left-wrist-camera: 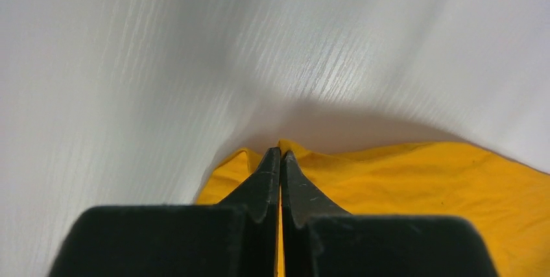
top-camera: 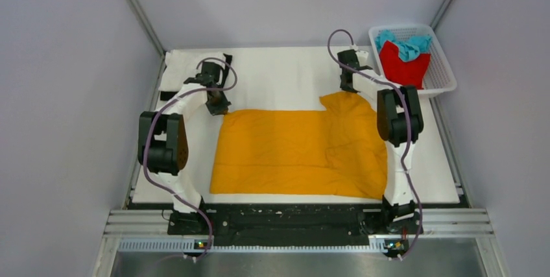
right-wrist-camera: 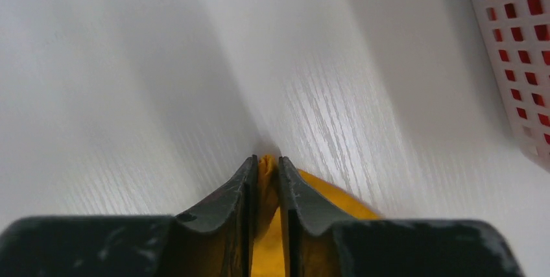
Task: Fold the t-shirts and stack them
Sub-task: Grab the side of the flattened tshirt furthest away from the robot with both arms, then fold the other side of the tshirt into a rectangle
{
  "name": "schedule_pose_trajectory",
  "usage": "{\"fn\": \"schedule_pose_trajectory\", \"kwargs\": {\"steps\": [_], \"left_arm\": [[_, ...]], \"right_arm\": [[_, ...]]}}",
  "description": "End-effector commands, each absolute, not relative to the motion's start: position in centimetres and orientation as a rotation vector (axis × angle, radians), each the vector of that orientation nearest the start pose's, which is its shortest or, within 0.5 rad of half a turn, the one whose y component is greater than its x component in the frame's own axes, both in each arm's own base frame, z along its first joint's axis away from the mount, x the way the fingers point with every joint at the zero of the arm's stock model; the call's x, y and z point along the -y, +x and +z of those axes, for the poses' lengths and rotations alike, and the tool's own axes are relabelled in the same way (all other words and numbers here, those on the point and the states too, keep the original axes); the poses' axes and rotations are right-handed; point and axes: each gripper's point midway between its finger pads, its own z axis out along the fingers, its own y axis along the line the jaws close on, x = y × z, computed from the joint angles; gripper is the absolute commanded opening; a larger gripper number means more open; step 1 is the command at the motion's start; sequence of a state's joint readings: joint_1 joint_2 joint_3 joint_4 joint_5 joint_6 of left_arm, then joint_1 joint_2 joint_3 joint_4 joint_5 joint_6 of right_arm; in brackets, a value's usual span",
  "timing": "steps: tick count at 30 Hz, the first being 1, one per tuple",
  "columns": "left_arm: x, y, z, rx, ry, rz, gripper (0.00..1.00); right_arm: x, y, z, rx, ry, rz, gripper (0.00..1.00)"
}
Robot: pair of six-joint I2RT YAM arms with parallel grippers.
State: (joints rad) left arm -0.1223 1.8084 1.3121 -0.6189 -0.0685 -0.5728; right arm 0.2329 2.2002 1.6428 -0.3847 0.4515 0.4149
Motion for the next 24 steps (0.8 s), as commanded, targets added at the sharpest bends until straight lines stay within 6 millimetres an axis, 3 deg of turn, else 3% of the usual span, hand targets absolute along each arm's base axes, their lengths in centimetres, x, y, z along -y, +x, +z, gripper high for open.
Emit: {"fn": "schedule_pose_trajectory", "kwargs": {"steps": [1,3,5,10,14,18,20,24], "left_arm": [[6.1,40.6,8.5,-2.549,-0.603,-0.148,0.00],[6.2,40.6,8.6,-2.546,-0.601,-0.152,0.00],[6.2,40.4,8.7,-2.544,-0.599,-0.155,0.00],[6.6,39.4,9.5,-2.524,-0.586,-0.188,0.00],[6.7,37.8,10.4,-2.492,-0.578,-0.196,0.00],[6.5,35.6,10.5,-2.459,-0.588,-0.214,0.00],[6.4,34.5,10.6,-2.446,-0.594,-0.222,0.00],[6.0,32.2,10.3,-2.425,-0.608,-0.225,0.00]], "right_arm": [[-5.6,52.5,5.9,-2.315,0.420,-0.264,0.09],[-5.8,52.9,7.0,-2.295,0.415,-0.242,0.00],[-6.2,52.9,8.6,-2.269,0.404,-0.211,0.00],[-6.9,50.1,12.0,-2.225,0.342,-0.209,0.00],[-6.6,45.0,13.8,-2.208,0.344,-0.220,0.00],[-6.0,38.9,14.0,-2.214,0.354,-0.183,0.00],[-5.9,36.5,15.0,-2.196,0.355,-0.136,0.00],[-5.7,31.9,15.0,-2.214,0.335,-0.098,0.00]]}}
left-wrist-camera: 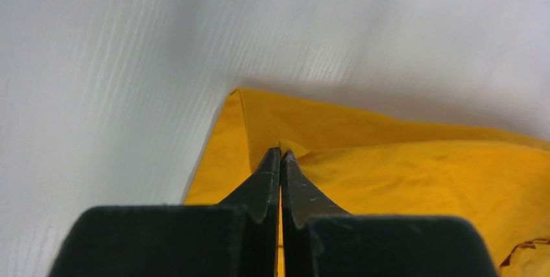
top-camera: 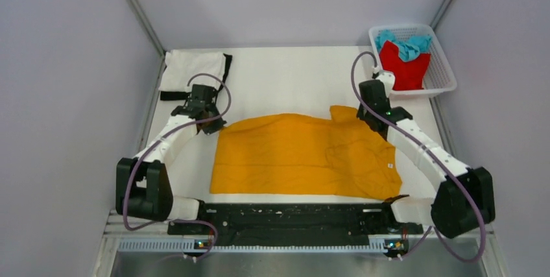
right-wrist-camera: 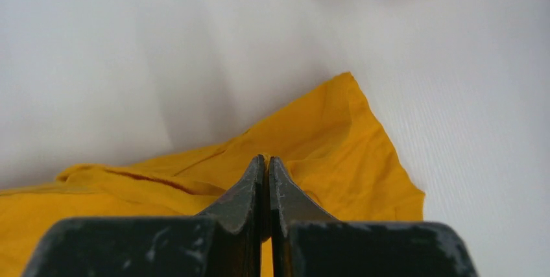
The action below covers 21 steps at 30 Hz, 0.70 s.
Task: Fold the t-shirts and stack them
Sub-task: Fold the other side of the tshirt into a rectangle
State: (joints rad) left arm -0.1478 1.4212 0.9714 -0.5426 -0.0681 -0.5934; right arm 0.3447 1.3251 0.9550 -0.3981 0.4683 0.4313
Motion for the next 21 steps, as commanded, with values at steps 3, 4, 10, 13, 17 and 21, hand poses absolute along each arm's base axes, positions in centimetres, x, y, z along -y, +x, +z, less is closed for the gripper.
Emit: {"fn": "schedule_pose_trajectory", "kwargs": {"steps": [3,4,10,13,17,21], "left_arm": [[5.7,30.7,9.9,-2.410,-0.615,-0.227,0.00],[5.7,30.3,9.7,-2.406,-0.620,-0.228,0.00],[5.0,28.7,8.1,-2.405,-0.665,-0.199,0.00],[4.7,28.1,7.3,-2.415,-0.691,-0.175,0.00],[4.3,27.7,7.1,-2.412,-0.708,-0.155,0.00],[4.0,27.4,7.0,-2.418,-0.713,-0.130,0.00]], "right_arm": [[-5.3,28.8,14.5,-2.246,0.341,-0.084,0.00],[-5.4,27.9,14.2,-2.257,0.349,-0.069,0.00],[-5.9,23.8,11.9,-2.335,0.351,0.015,0.00],[-5.5,22.1,11.2,-2.368,0.361,0.009,0.00],[-5.9,21.3,11.0,-2.372,0.355,0.045,0.00],[-6.2,20.3,10.3,-2.435,0.361,0.027,0.05]]}}
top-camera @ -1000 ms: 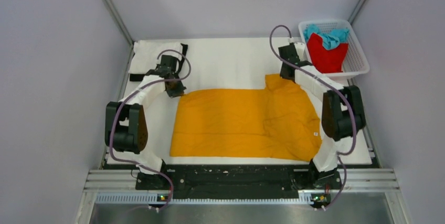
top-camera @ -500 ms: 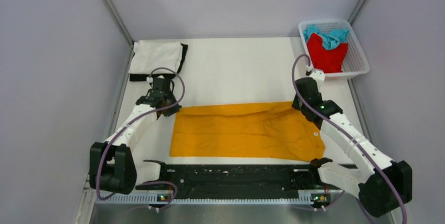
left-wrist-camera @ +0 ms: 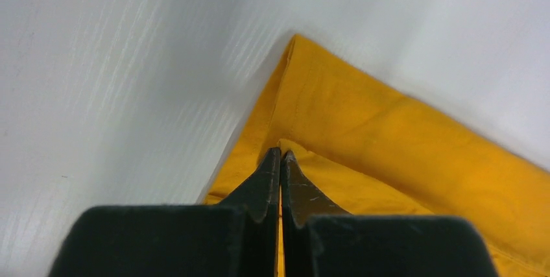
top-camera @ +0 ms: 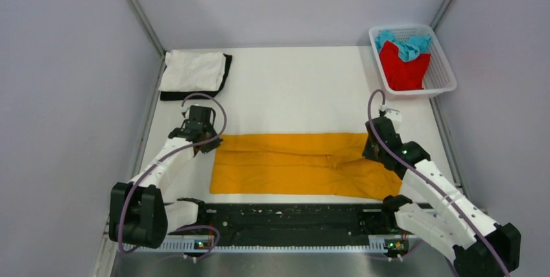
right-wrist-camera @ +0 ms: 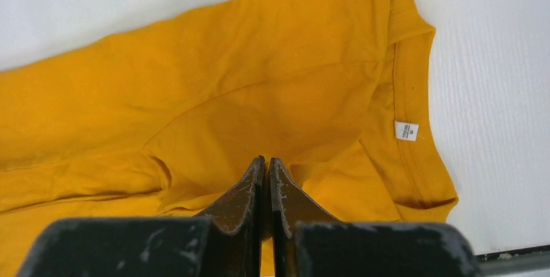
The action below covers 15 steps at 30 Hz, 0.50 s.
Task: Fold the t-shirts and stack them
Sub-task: Fold the other side of the tshirt into a rectangle
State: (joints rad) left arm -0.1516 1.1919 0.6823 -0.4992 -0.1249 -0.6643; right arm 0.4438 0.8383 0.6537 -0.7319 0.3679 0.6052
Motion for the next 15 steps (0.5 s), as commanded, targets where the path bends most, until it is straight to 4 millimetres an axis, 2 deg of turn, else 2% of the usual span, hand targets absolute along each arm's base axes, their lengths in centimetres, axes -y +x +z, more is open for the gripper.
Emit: {"fn": "schedule_pose_trajectory", "kwargs": {"steps": [1,3,5,7,10,13,15], "left_arm": [[3.9,27.2,6.9,-2.426,-0.716,-0.123,0.00],[3.7,26.8,6.6,-2.437,-0.737,-0.105,0.03],[3.4,26.4,6.6,-2.441,-0.754,-0.082,0.14],[3.0,25.9,7.1,-2.437,-0.764,-0.056,0.31],[1.8,24.7,8.2,-2.417,-0.809,0.015,0.60],[1.4,24.5,10.3,-2.352,-0.843,0.010,0.81],[2.3,25.2,11.8,-2.323,-0.806,-0.078,0.86]], "right_arm": [[-6.1,19.7,10.0,-2.466,0.378,0.007,0.07],[-6.2,18.4,9.8,-2.519,0.416,-0.017,0.16],[-6.2,16.8,9.5,-2.566,0.453,-0.034,0.17],[-6.3,14.9,9.2,-2.613,0.460,-0.039,0.20],[-6.0,12.8,9.3,-2.642,0.487,-0.020,0.34],[-6.2,13.0,10.2,-2.587,0.481,0.063,0.54],[-7.3,14.0,11.4,-2.532,0.448,0.165,0.68]]}}
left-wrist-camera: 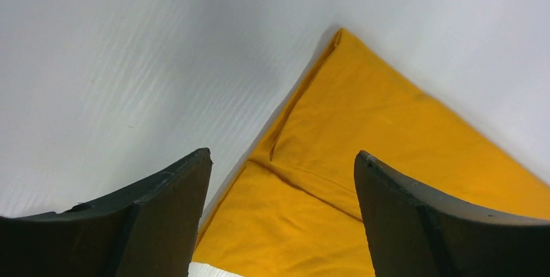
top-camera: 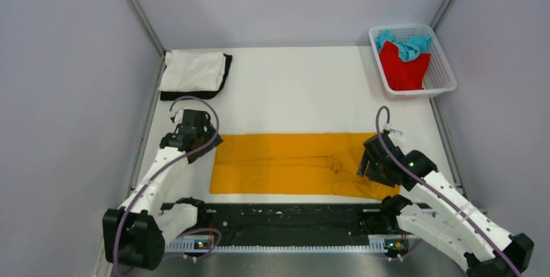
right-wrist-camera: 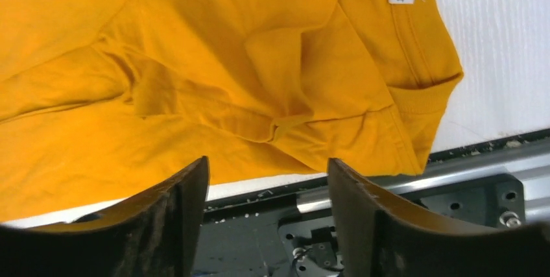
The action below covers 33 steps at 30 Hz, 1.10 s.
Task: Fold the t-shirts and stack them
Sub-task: Fold the other side of the tshirt into a rectangle, then rotate the tshirt 90 degrees
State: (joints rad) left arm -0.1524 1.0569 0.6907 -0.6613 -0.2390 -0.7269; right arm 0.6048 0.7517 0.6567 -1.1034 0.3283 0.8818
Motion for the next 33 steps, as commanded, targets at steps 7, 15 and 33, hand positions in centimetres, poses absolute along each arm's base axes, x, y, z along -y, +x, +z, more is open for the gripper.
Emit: {"fn": "schedule_pose_trajectory", "kwargs": {"steps": [7,15,33], "left_arm": [[9.1,27.8,13.8,-2.327,-0.607,-0.520,0.97],[13.3,28.4,7.8,-2.548,-0.499,-0.552,0.98],[15.9,24.0,4.2,-2.644,-0.613,-0.559,0.97]], "right_arm": [[-12.1,20.1,14.5,-2.298,0.358,0.419,0.99],[-11.8,18.8,5.1,-2.549,0.559,0.243,0.99],[-11.8,33.7,0.2,-2.501,0.570,0.337,0.99]]}}
